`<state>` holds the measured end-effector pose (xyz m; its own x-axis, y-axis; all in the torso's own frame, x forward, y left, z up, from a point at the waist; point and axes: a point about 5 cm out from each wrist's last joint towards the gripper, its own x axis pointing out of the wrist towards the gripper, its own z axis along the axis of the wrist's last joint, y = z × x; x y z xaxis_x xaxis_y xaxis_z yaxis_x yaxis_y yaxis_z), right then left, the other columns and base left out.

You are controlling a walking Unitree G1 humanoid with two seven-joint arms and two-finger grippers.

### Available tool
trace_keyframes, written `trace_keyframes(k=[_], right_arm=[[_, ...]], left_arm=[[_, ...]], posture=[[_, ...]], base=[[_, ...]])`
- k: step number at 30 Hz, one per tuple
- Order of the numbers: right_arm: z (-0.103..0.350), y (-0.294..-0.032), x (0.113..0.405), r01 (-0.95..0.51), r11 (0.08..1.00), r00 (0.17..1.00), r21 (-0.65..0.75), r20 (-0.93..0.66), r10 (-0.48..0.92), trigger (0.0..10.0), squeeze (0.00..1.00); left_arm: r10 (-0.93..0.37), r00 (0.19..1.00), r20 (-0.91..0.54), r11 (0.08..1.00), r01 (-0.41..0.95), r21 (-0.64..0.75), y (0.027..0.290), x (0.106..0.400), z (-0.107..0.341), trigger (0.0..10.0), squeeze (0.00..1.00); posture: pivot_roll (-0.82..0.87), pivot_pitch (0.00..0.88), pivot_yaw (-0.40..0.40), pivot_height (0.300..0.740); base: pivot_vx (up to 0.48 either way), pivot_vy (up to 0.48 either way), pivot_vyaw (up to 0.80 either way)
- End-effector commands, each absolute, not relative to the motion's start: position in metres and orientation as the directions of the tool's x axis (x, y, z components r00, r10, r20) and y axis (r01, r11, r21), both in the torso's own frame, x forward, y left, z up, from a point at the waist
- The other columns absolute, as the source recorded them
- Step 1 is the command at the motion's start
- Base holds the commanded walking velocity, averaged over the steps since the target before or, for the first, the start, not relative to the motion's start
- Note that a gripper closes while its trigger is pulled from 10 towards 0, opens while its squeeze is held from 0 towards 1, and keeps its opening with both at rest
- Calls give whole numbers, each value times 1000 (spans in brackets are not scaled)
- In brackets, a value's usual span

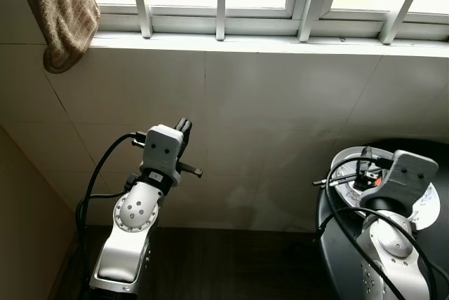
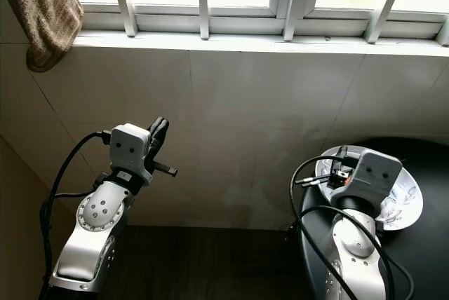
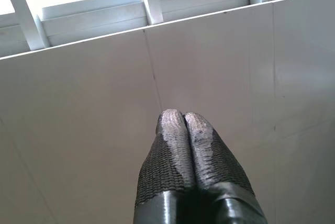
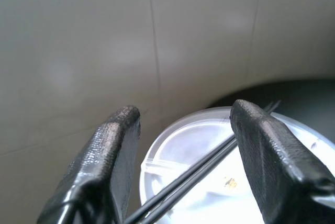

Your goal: Kitchen organization

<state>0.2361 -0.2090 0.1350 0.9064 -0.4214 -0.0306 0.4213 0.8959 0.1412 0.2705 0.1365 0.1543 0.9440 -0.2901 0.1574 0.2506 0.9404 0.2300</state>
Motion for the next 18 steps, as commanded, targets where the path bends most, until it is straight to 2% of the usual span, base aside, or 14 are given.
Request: trace_keyframes(k=[1, 4, 12, 18], right_arm=[[131, -209, 237, 424, 875, 906, 236, -90, -414, 10000, 0], [122, -210, 238, 437, 838, 900, 327, -159, -407, 10000, 0], [125, -207, 242, 426, 790, 905, 441, -197, -377, 10000, 0], [137, -197, 243, 346, 813, 938, 469, -162, -306, 10000, 0]], left_arm=[[-301, 942, 147, 935, 262, 238, 134, 271, 152, 10000, 0], [-303, 941, 150, 935, 263, 240, 133, 272, 152, 10000, 0], [-302, 941, 153, 934, 260, 244, 134, 272, 152, 10000, 0], [-301, 941, 152, 934, 259, 246, 134, 271, 151, 10000, 0]], posture=[[106, 0, -42, 740], [109, 0, -41, 740], [114, 0, -43, 740], [114, 0, -44, 740]], base=[[0, 0, 0], [0, 0, 0], [0, 0, 0], [0, 0, 0]])
